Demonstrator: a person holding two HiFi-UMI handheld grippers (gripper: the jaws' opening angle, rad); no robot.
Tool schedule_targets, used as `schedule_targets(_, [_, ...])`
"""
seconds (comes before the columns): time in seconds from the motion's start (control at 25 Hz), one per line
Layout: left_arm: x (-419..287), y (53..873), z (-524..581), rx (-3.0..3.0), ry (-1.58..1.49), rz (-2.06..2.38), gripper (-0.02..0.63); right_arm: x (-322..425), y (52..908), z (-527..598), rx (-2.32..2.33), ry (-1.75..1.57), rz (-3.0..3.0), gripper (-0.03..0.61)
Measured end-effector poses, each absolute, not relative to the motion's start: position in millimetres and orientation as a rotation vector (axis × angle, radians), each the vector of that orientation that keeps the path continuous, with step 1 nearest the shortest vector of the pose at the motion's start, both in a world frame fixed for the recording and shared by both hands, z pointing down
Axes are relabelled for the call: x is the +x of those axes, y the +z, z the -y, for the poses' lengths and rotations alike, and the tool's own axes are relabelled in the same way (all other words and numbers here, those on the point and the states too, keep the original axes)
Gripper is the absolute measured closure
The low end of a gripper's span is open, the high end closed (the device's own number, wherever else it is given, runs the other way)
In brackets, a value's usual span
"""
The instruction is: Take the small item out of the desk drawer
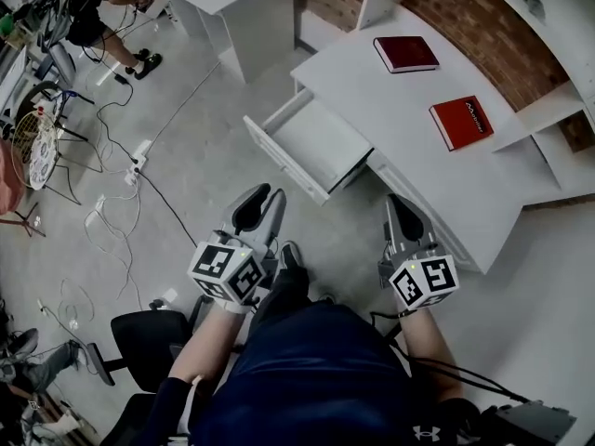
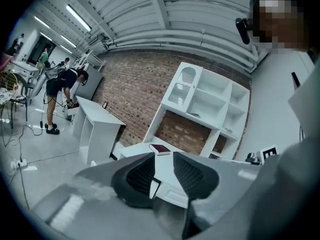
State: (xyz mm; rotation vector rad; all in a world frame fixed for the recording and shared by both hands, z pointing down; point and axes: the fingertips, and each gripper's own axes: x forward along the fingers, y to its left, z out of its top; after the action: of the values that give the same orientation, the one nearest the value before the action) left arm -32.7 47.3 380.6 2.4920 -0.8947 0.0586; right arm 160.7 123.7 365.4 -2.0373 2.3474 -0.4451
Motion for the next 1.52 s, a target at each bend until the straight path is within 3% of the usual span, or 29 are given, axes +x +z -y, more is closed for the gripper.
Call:
schedule_targets(0.64, [-30,416,45,2.429,0.113,0.798,0.479,146,401,-21,-2.134,-0.577,-2.447,0.575])
schedule_targets(0.96, [-16,444,63,2.372,0.184,0.883,0.466,149,462,16,-2.027,-0.732,-2.594,0.528])
schedule_targets(1.28, [2,459,102,2.318,0.282,1.013,0.431,146,542,68,-1.815,-0.978,-2.821,0.430])
schedule_targets(1.52, [17,481,128,2.230,0.309,1.075,0.428,135,613,84,-1.615,-1.181,-3.062,0.422])
